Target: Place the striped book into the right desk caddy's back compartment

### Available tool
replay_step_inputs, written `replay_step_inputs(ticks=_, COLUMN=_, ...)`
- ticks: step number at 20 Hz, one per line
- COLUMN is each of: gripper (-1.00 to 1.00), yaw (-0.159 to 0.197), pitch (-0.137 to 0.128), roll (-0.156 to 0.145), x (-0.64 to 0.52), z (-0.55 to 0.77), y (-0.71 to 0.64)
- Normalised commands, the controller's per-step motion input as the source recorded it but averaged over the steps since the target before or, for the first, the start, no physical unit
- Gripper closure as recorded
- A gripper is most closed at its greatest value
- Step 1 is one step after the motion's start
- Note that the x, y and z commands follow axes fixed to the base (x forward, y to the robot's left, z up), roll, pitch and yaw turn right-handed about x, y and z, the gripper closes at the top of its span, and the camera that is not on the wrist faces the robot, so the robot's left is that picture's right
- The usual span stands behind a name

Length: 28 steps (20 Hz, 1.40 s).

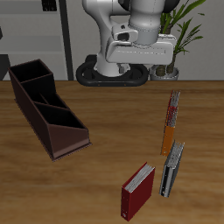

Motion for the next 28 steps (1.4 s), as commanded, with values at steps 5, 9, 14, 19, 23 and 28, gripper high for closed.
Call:
replay_step_inputs(ticks=5, gripper=-1.00, yaw=-0.012, pitch=-0.036, roll=0.028, x=0.23, z=0.22, y=0.34)
replay_step_inputs(ticks=9, gripper=-1.00, yaw=0.002, pitch=-0.028, roll=0.059, x=0.23, z=0.17, y=0.26)
replay_step_inputs(ticks=14, gripper=-1.00, yaw=0.000, pitch=-0.024, roll=0.029, x=0.23, z=0.11, y=0.11)
replay_step_inputs(ticks=19, gripper=-1.00, yaw=-0.025, pitch=0.002, roll=0.012, x=0.35, z=-0.01, y=0.03)
replay_step_inputs(ticks=23, gripper=-1.00, yaw=-0.009, pitch=-0.023, roll=0.018, x=0.30, z=-0.03, y=0.07)
replay_step_inputs(ticks=28, gripper=-1.00, yaw=-0.020, pitch=-0.004, roll=0.001, x=0.24, z=-0.05, y=0.09)
